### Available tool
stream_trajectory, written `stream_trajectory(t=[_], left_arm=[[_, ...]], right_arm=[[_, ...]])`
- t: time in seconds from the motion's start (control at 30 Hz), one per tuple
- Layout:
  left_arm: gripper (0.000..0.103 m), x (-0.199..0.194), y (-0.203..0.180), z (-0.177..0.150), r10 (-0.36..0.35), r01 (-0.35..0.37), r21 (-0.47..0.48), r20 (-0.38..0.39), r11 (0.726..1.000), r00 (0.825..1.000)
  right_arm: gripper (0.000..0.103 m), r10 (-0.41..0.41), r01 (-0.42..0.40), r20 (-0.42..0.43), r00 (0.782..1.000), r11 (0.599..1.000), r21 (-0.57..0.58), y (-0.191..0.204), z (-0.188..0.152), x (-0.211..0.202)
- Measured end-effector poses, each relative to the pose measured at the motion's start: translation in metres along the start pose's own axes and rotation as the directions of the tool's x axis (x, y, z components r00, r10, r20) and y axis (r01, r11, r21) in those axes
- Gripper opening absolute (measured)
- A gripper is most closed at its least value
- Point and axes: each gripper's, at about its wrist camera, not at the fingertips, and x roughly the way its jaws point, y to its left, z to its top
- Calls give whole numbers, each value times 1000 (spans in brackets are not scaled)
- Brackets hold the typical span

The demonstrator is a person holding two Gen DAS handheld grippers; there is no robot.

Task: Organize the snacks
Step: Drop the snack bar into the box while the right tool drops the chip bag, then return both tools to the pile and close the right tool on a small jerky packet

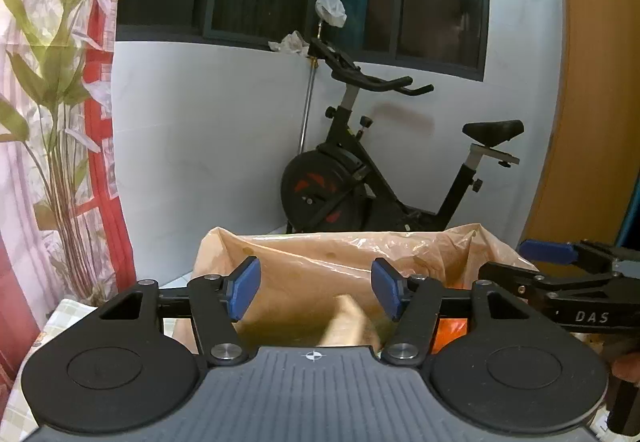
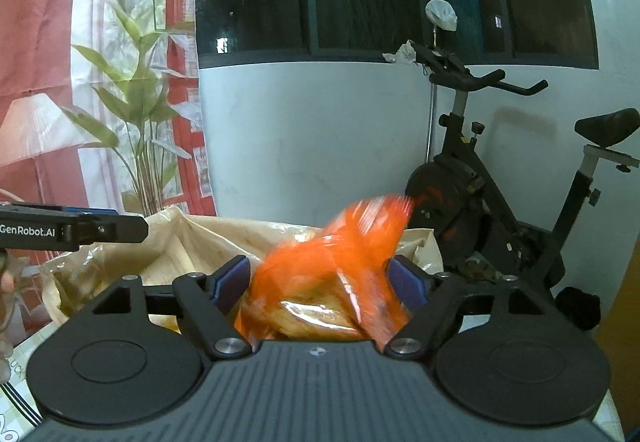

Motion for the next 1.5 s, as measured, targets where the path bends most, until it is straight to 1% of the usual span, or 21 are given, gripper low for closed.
stream_trajectory(t=[0.07, 0.23, 0.5, 0.7, 0.97, 1.07, 1.2, 1.43, 1.5], left_arm=[[66, -4, 1, 1, 2, -2, -2, 0, 1000, 1000], [68, -17, 5, 1, 10, -10, -11, 5, 1000, 1000], [69, -51, 13, -6, 25, -25, -22, 9, 999, 1000], [69, -82, 23, -22, 43, -42, -43, 14, 998, 999], [69, -114, 33, -53, 88, -86, -84, 15, 993, 996], [69, -124, 37, -69, 98, -97, -129, 0, 987, 995], [69, -129, 40, -90, 102, -105, -152, -29, 983, 994], [69, -116, 39, -124, 77, -99, -187, -121, 977, 990], [69, -113, 36, -132, 71, -97, -183, -144, 978, 987]], right_arm=[[87, -2, 2, 5, 1000, 1000, -3, 1, 1, -3], [87, 6, -6, 12, 1000, 1000, -20, 5, 4, -12], [87, 48, -48, 19, 999, 999, -25, 15, 1, -41], [87, 76, -76, 25, 997, 997, -27, 21, -9, -66], [87, 87, -86, 31, 996, 996, -21, 25, -33, -93], [87, 89, -88, 34, 995, 996, -20, 24, -45, -103], [87, 95, -95, 34, 995, 995, -24, 23, -62, -114], [87, 87, -87, -22, 996, 996, -14, 21, -96, -118], [87, 81, -82, -41, 996, 997, -9, 21, -107, -118]])
